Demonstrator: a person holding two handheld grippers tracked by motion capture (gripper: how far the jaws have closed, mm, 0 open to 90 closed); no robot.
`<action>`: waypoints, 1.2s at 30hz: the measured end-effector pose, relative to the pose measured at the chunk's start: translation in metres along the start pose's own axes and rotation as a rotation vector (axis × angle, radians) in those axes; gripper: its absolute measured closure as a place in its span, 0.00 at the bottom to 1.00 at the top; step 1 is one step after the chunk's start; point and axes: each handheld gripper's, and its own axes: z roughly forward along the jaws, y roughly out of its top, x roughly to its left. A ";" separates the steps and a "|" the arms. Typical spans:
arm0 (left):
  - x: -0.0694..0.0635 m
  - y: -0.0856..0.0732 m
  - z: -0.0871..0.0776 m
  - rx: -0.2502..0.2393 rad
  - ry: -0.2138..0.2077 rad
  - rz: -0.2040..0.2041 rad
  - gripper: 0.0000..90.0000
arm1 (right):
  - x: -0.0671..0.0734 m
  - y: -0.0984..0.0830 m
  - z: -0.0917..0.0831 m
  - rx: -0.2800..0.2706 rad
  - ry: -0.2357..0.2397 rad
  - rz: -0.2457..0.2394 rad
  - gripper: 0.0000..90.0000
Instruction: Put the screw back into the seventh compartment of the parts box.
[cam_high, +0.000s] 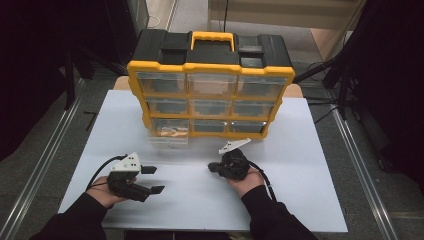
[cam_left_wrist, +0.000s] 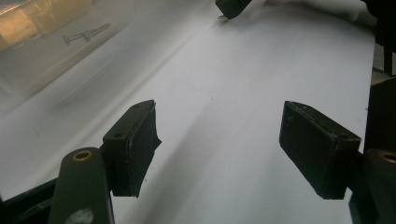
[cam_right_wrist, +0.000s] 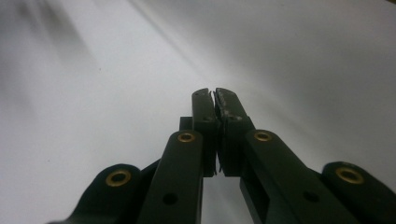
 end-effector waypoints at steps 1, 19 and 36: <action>0.000 0.000 0.000 0.000 0.000 0.000 0.31 | 0.000 0.001 0.000 -0.001 -0.002 -0.001 0.99; -0.003 0.000 0.004 0.011 -0.015 0.014 0.31 | 0.006 0.015 -0.004 -0.007 0.034 0.005 0.99; -0.001 0.000 0.005 0.020 -0.016 0.012 0.31 | 0.013 0.033 0.003 0.010 0.063 -0.036 0.99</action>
